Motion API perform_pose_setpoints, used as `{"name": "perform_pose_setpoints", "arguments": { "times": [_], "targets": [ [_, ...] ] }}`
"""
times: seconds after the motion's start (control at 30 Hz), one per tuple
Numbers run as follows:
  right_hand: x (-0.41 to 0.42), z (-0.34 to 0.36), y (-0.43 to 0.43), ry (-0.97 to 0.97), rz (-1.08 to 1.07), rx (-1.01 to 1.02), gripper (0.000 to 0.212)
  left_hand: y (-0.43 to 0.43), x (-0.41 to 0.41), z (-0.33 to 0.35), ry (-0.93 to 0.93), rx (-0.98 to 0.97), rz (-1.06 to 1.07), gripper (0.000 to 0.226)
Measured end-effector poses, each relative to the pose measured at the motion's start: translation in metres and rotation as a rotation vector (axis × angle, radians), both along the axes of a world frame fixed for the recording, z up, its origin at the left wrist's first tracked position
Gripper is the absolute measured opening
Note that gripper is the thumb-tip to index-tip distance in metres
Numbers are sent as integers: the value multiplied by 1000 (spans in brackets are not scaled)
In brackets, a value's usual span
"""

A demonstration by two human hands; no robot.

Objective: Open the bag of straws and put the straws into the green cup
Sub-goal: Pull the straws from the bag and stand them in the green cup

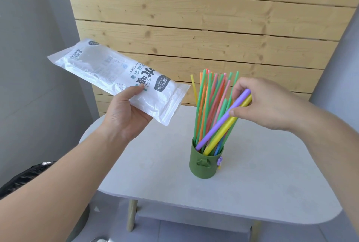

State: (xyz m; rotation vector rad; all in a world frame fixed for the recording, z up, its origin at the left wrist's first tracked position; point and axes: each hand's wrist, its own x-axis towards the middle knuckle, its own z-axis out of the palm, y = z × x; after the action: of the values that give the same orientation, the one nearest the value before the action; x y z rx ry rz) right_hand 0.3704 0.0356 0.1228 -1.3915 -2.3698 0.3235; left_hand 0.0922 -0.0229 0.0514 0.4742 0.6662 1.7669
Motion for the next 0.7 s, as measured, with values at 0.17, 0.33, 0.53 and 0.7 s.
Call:
{"name": "perform_pose_setpoints", "arguments": {
  "times": [0.17,0.33,0.53,0.7],
  "targets": [
    [-4,-2,-2,113,1,35,34,0,0,1,-2,2,4,33],
    [-9,-4,-6,234,37,95,28,0,-2,0,0,-7,9,30],
    [-16,-14,-7,238,111,245,24,0,-2,-1,-8,-7,16,52],
    [-20,-23,-8,176,139,343,29,0,-2,-1,-9,-7,19,38]
  ]
}}
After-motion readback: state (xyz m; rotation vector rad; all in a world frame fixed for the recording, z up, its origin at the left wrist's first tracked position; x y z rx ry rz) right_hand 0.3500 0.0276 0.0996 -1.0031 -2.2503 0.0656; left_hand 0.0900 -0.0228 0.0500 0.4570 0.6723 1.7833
